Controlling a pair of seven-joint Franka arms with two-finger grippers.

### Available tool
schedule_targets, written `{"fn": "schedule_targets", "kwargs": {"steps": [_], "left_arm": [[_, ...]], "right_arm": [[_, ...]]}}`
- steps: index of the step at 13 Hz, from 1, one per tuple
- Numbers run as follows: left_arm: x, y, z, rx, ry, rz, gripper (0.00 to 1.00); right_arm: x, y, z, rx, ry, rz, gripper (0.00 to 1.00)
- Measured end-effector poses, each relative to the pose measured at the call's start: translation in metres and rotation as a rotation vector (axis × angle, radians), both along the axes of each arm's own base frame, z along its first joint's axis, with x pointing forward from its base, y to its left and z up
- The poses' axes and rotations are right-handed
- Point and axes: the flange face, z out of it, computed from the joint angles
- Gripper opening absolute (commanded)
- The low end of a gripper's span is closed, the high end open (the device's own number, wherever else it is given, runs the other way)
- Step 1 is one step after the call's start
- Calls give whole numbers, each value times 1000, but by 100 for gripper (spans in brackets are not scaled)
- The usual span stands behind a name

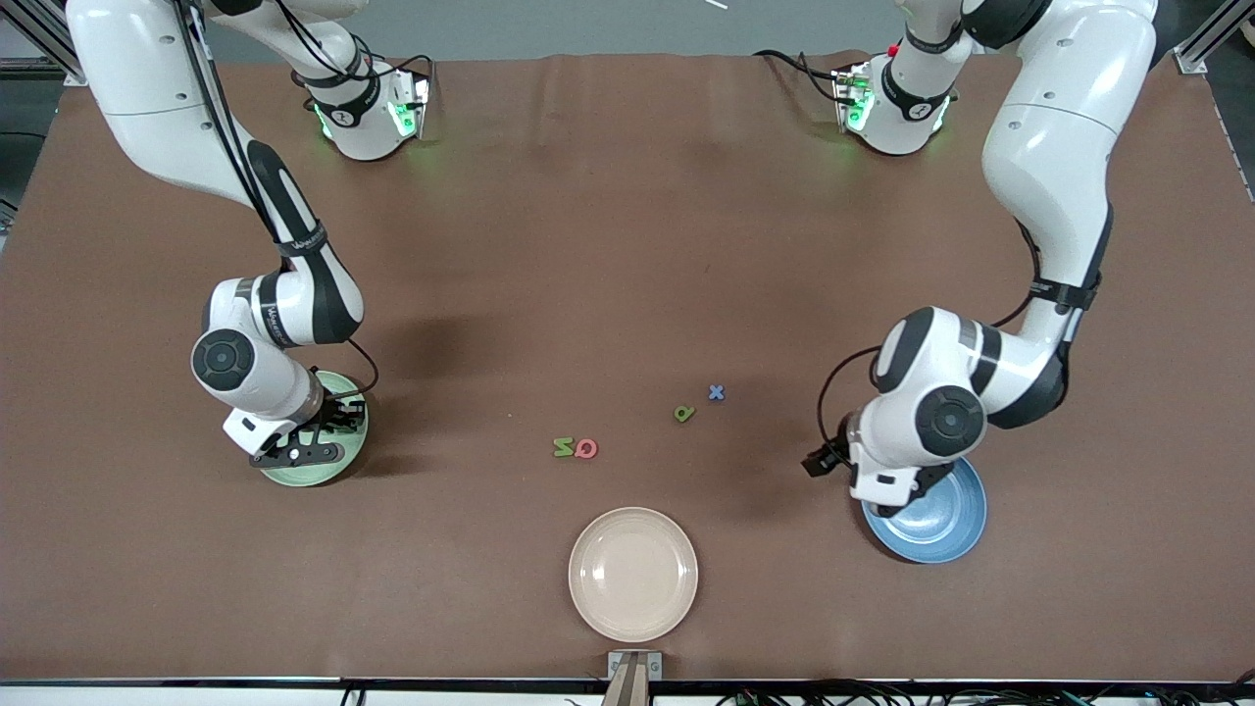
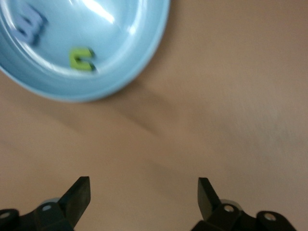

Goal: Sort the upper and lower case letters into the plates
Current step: 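Release the u in the blue plate while the right gripper drops B, then grasp the blue x with the left gripper while the right reaches N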

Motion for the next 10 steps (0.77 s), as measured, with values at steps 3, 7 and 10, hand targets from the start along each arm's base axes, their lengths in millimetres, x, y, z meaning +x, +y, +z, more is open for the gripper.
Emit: {"fn": "schedule_targets", "kwargs": {"steps": [3, 7, 10], "left_arm": [[-26, -39, -5, -19, -17, -74, 87], [-67, -93, -23, -26, -93, -200, 77], [-86, -121, -29, -37, -101, -248, 67]], "right_arm": [[3, 20, 14, 70, 19, -59, 100], [10, 164, 65, 163, -31, -257, 100], [-8, 285, 48, 181, -38, -370, 100]]}}
